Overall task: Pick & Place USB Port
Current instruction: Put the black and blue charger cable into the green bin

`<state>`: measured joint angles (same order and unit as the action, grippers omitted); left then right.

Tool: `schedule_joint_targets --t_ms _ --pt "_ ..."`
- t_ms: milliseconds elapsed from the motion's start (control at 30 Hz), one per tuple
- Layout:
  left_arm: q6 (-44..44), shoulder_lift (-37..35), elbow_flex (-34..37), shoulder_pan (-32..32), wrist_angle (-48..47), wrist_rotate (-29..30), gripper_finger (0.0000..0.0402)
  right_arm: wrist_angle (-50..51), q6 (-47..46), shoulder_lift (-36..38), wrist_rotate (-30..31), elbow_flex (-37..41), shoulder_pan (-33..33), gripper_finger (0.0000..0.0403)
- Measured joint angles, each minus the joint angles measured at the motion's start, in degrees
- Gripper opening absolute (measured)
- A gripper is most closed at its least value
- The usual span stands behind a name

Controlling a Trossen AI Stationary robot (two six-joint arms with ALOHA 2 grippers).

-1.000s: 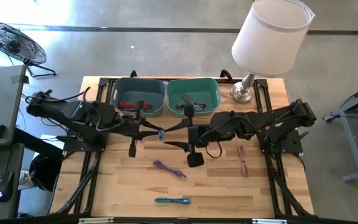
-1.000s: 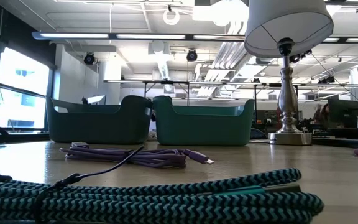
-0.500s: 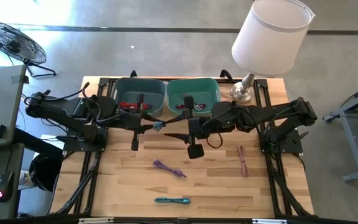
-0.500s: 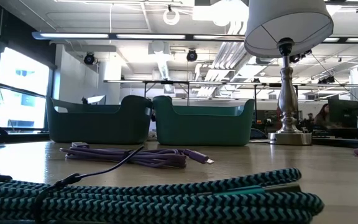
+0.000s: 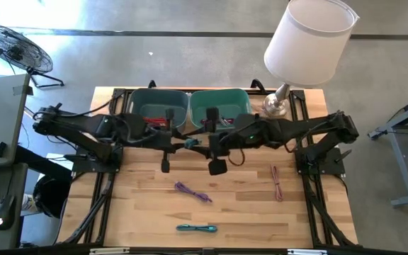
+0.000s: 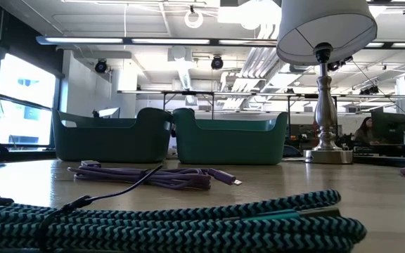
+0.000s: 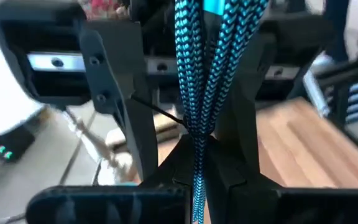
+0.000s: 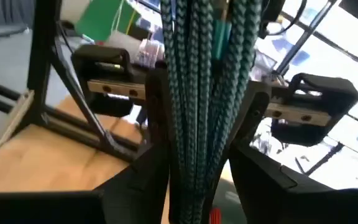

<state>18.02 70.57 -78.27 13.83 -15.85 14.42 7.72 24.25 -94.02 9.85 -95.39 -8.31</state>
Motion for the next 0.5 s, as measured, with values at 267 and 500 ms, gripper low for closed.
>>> schedule_joint_targets --t_ms 267,500 --pt "1.26 -0.13 -0.25 -0.03 2.16 1.49 0.0001 -0.86 0.00 0.26 -1.41 -0.33 1.20 0.0111" --pt "2.29 -0.13 -0.25 -0.19 0.19 2.16 0.0000 0.23 -0.14 0.22 -0.76 -0.33 1.58 0.0109"
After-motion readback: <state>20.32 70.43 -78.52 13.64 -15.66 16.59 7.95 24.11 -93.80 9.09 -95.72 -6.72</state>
